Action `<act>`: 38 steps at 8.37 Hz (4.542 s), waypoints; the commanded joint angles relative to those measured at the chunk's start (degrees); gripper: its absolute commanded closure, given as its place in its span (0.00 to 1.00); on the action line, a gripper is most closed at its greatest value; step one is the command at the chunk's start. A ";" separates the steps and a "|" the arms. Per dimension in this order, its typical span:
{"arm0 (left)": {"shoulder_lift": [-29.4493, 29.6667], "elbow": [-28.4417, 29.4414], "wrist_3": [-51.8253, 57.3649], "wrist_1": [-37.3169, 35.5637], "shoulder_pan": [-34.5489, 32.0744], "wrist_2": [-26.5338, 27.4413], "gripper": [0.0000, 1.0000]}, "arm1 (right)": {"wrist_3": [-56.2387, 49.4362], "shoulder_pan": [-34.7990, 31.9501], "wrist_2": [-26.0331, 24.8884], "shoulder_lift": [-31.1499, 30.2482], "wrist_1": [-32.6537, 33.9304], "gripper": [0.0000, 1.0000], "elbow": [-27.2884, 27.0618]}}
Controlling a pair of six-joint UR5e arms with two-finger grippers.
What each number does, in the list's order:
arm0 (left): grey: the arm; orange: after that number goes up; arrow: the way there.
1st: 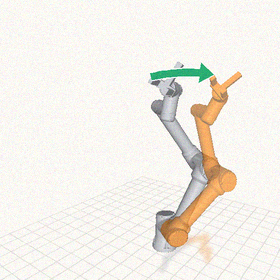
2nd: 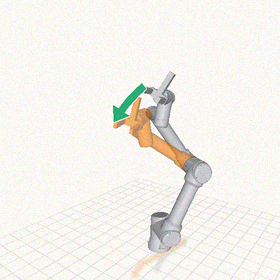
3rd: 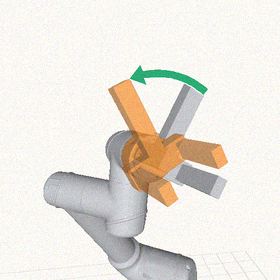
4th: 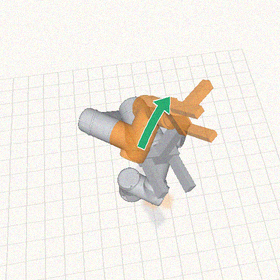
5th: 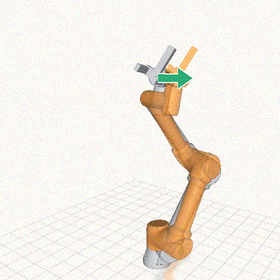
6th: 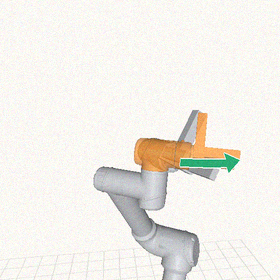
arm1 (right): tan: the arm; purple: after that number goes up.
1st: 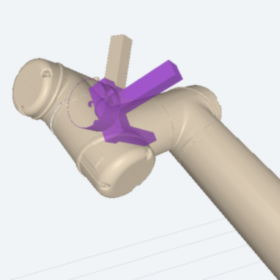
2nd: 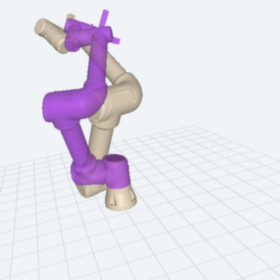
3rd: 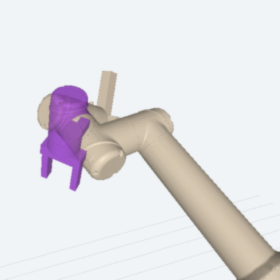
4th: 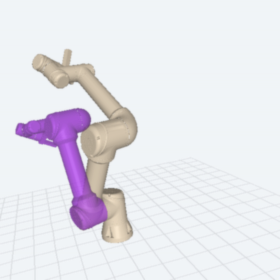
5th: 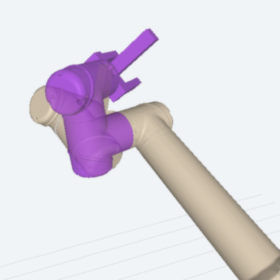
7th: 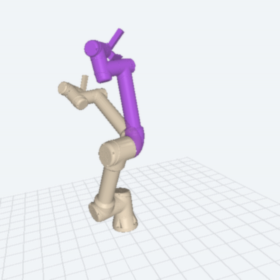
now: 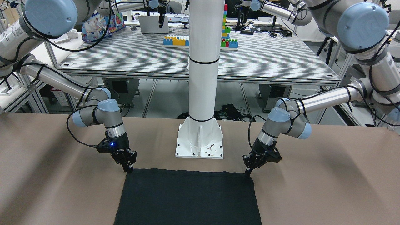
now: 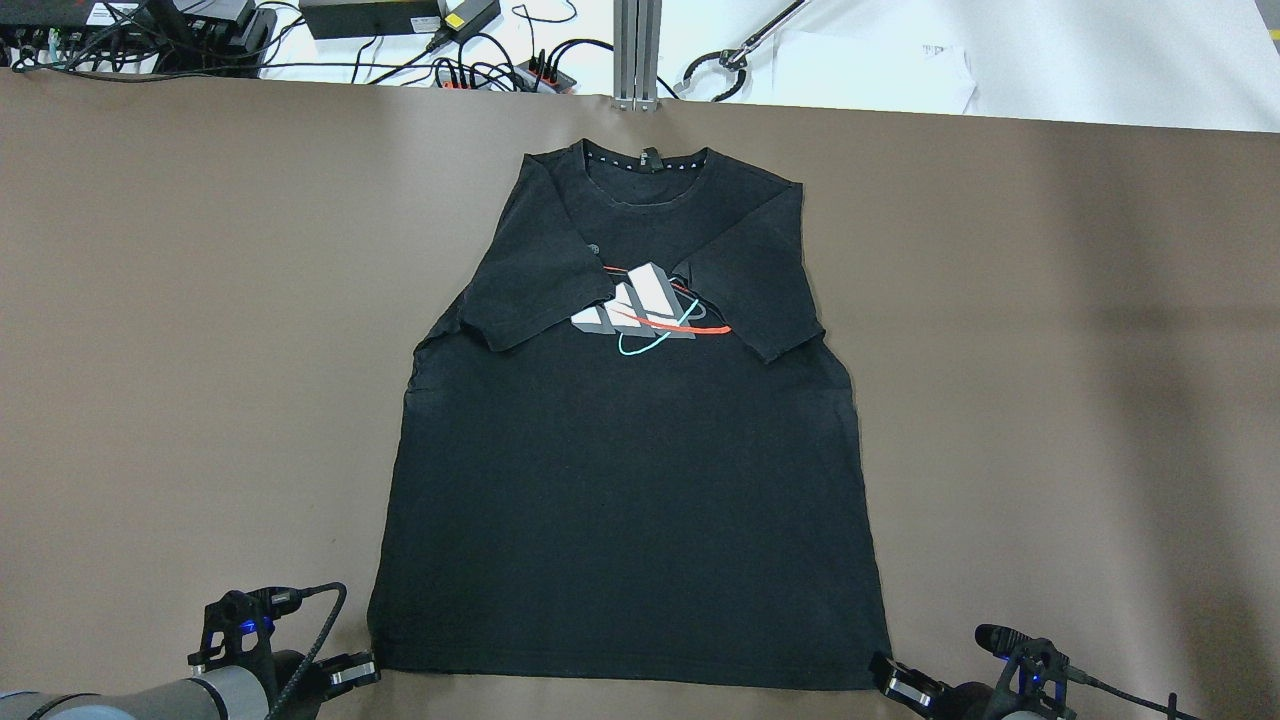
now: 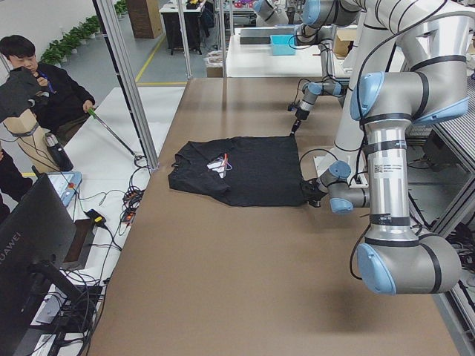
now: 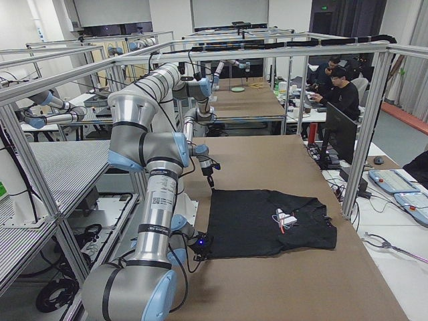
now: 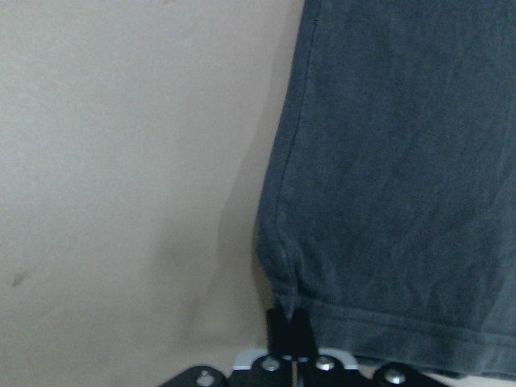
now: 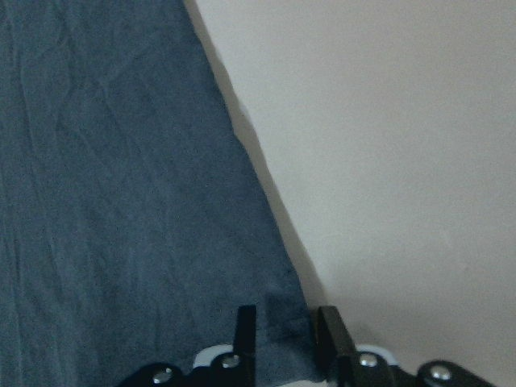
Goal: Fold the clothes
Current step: 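Grasp both hem corners with the left and right grippers, then lift the hem with both grippers and carry it toward the collar, then lay the hem down near the collar and open both grippers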
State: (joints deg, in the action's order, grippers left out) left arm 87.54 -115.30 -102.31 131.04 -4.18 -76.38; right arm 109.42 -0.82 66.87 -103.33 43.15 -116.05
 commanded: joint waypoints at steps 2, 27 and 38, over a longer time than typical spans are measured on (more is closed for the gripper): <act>-0.09 -0.10 0.01 0.00 -0.04 0.00 1.00 | 0.00 1.17 -0.95 0.06 0.00 0.63 -0.05; 18.98 -22.80 30.33 -45.70 -32.61 -50.82 1.00 | -32.78 -26.83 50.11 7.59 30.41 1.00 -22.67; 25.13 7.77 30.50 -33.61 -41.70 -37.79 1.00 | -33.57 -44.01 44.85 28.17 31.03 1.00 5.20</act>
State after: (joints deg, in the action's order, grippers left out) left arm 111.54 -115.58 -71.77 90.70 -45.91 -114.74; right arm 75.86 -44.75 114.10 -77.05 74.64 -114.84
